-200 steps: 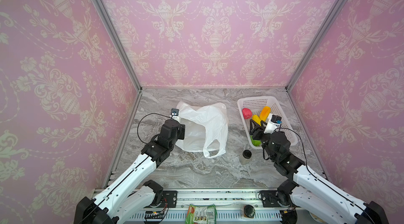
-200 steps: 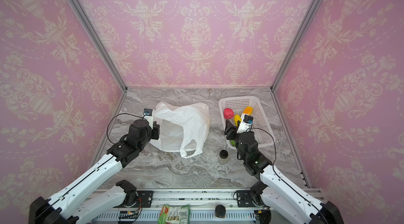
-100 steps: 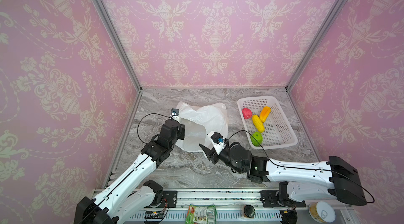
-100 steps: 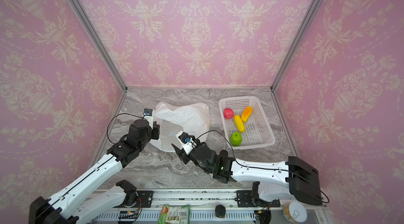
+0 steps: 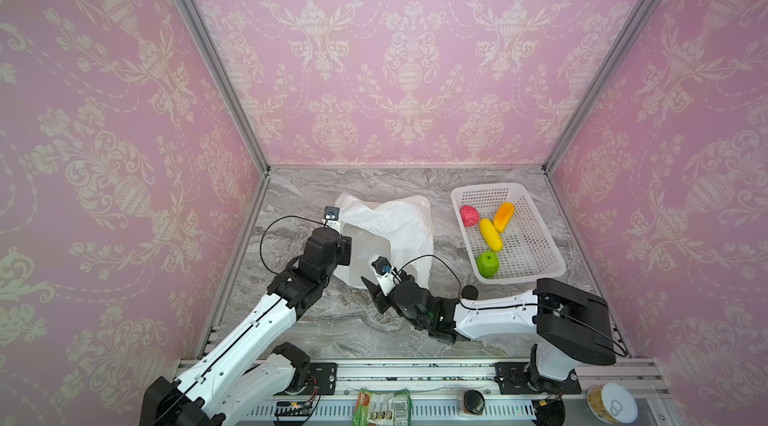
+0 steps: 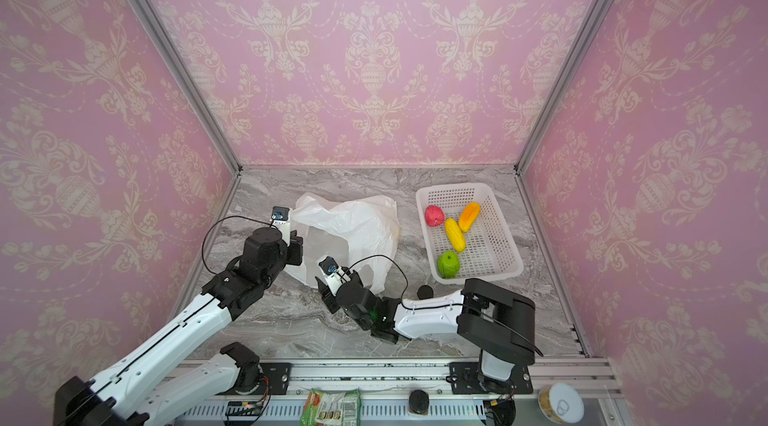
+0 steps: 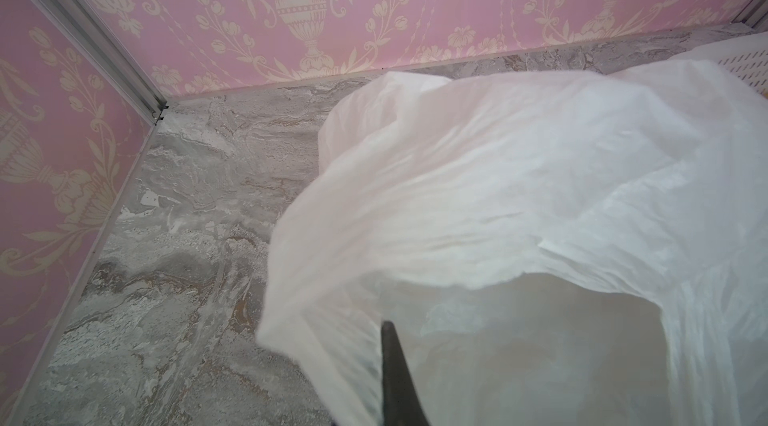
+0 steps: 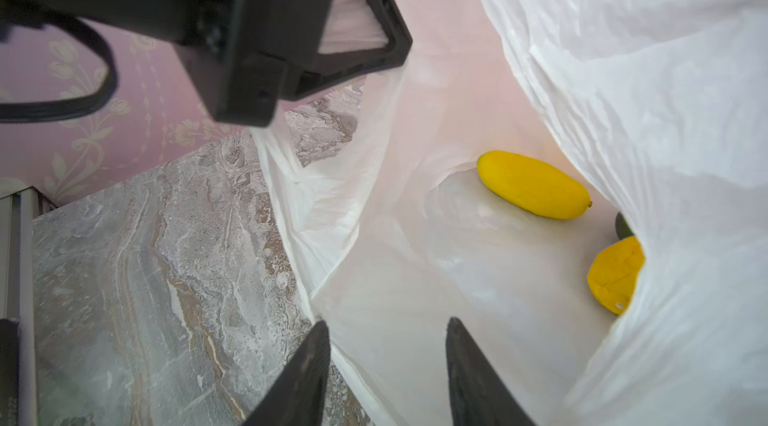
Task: Untie the knot of the plastic bag and take out the fruit
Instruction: 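Move the open right gripper back to the bag mouth beside the left gripper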
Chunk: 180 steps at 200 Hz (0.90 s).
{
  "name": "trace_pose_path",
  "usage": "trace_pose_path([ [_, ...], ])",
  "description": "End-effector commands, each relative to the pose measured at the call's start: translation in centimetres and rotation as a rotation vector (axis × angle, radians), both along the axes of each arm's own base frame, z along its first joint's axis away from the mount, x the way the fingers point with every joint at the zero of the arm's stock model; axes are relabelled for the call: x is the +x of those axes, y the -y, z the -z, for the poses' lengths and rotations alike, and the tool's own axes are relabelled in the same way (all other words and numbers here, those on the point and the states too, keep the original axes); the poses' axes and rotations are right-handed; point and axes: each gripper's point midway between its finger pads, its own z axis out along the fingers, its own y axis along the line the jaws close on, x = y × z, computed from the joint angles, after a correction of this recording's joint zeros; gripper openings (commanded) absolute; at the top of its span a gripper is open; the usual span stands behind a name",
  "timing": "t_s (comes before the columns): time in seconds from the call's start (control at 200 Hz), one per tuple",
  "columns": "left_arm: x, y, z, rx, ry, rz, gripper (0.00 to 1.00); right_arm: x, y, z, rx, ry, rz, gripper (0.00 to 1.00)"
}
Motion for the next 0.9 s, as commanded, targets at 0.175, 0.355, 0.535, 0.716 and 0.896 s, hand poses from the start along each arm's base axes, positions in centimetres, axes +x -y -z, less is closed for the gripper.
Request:
trace_pose_path([
  [0.175, -0.2, 0.0, -0.5, -0.029, 0.019, 0.006, 0.00, 6.3, 2.0, 3.3, 0.039, -0.210, 0.226, 0.49],
  [0.355, -0.9, 1.8, -1.3, -0.088, 0.041, 0.117, 0.00, 8.9, 5.1, 4.8, -0.047, -0.211, 0.390, 0.57],
  [0.535, -1.8, 2.8, -2.3, -0.136, 0.085, 0.186, 0.00, 10.8, 9.3, 4.8, -0.069, -0.213, 0.516, 0.62],
  [0.716, -1.0, 2.6, -1.4, -0.100, 0.044, 0.151, 0.00, 9.2, 8.9, 1.3, -0.077, -0.094, 0.443, 0.69],
  [0.896, 0.0, 1.9, -0.1, -0.045, -0.011, 0.092, 0.00, 6.7, 10.3, -4.9, -0.155, 0.090, 0.544, 0.70],
])
